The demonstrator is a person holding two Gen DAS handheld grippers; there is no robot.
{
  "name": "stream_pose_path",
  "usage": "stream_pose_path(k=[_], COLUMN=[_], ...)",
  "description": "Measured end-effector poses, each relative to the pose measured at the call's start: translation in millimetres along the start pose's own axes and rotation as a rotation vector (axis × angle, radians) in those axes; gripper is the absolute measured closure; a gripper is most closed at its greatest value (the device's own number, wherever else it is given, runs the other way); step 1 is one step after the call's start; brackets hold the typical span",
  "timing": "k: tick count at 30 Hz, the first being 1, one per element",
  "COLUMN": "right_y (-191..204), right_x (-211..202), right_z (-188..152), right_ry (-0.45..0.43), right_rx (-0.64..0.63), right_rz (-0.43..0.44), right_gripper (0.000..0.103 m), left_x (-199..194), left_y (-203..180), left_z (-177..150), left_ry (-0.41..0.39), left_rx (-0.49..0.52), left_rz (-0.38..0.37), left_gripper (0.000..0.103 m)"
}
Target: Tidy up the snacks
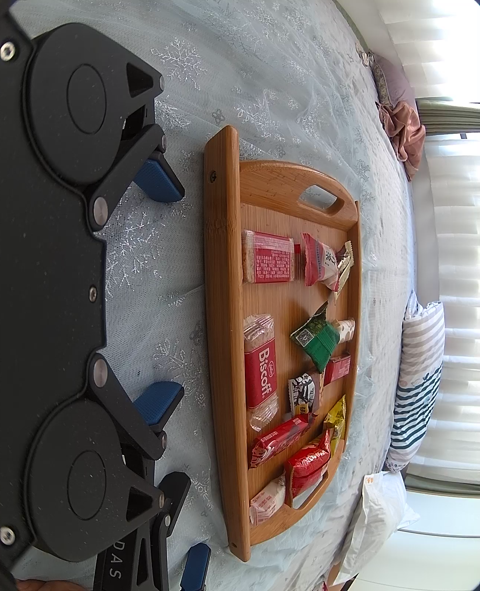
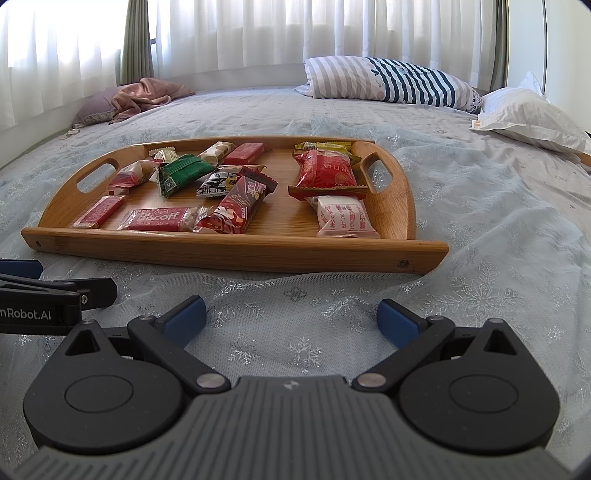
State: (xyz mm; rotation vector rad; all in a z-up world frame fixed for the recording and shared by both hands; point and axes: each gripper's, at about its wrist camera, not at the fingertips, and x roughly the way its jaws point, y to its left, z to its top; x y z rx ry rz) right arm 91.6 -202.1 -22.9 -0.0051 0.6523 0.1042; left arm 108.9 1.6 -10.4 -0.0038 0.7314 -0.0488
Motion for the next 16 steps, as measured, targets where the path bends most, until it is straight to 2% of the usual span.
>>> stream_pose_path(k=[16], right_y=[-0.4], right_x=[1.1], right_z=[0.8], right_ry=[-0.001], right_rx=[0.000], right_rz=[0.000], right_gripper=[0.000], left_x=[-0.2], left_y=[0.0], left_z=[-0.3], left_ry=[-0.002], left_rx=[0.002], left_rz=[0.001], left_gripper=[0.000])
